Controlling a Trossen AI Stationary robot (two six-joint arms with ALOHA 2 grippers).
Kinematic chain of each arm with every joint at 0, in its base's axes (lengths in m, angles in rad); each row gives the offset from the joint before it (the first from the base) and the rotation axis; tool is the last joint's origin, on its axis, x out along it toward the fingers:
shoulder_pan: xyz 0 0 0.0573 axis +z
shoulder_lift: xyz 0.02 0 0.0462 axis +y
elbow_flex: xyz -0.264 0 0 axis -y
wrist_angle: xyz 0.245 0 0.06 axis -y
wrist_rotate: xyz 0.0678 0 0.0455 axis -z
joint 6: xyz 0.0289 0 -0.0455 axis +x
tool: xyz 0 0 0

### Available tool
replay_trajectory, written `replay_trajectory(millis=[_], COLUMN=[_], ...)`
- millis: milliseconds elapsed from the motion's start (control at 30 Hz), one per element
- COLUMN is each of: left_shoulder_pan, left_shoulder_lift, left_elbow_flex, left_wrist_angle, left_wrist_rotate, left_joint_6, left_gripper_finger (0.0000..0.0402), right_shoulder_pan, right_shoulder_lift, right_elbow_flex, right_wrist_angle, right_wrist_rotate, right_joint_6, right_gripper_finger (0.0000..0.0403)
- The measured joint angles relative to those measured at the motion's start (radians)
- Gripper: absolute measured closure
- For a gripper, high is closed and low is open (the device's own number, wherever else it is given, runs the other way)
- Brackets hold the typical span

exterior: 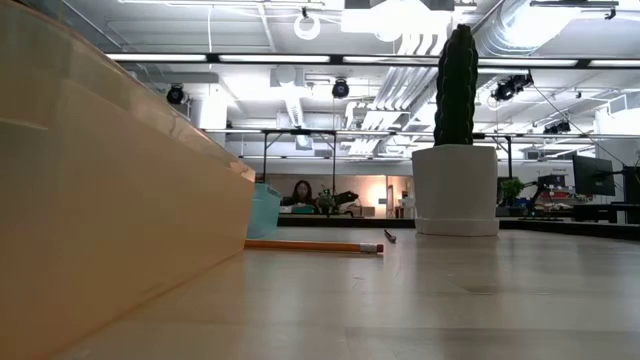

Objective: Sort pens & pencils
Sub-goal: Put the yellow pencil into the orange bin

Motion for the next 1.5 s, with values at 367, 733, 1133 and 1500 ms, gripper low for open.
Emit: replay_trajectory(millis=[367, 733, 1133, 1500], left_shoulder_pan=[0.0, 0.0, 0.0, 0.0], left_shoulder_lift=[0.068, 0.112, 0.112, 0.112], left_elbow_flex=[0.0, 0.0, 0.0, 0.0], left_wrist_angle=[0.048, 0.122, 0.125, 0.145], left_wrist_rotate=[-0.008, 0.01, 0.01, 0.013], left_joint_6=[-0.012, -0.018, -0.019, -0.01], left_gripper_finger=[0.0266, 0.0266, 0.0295, 0.0367], right_shoulder_pan=[0.0, 0.0, 0.0, -0.002], right_shoulder_lift=[0.0, 0.0, 0.0, 0.0], right_elbow_flex=[0.0, 0.0, 0.0, 0.0], right_wrist_angle=[0.009, 0.006, 0.006, 0.006], right_wrist_rotate=[-0.003, -0.019, -0.021, -0.016], right_joint_6=[-0.024, -0.028, -0.046, -0.05], right_gripper_finger=[0.0396, 0.0396, 0.0396, 0.0396])
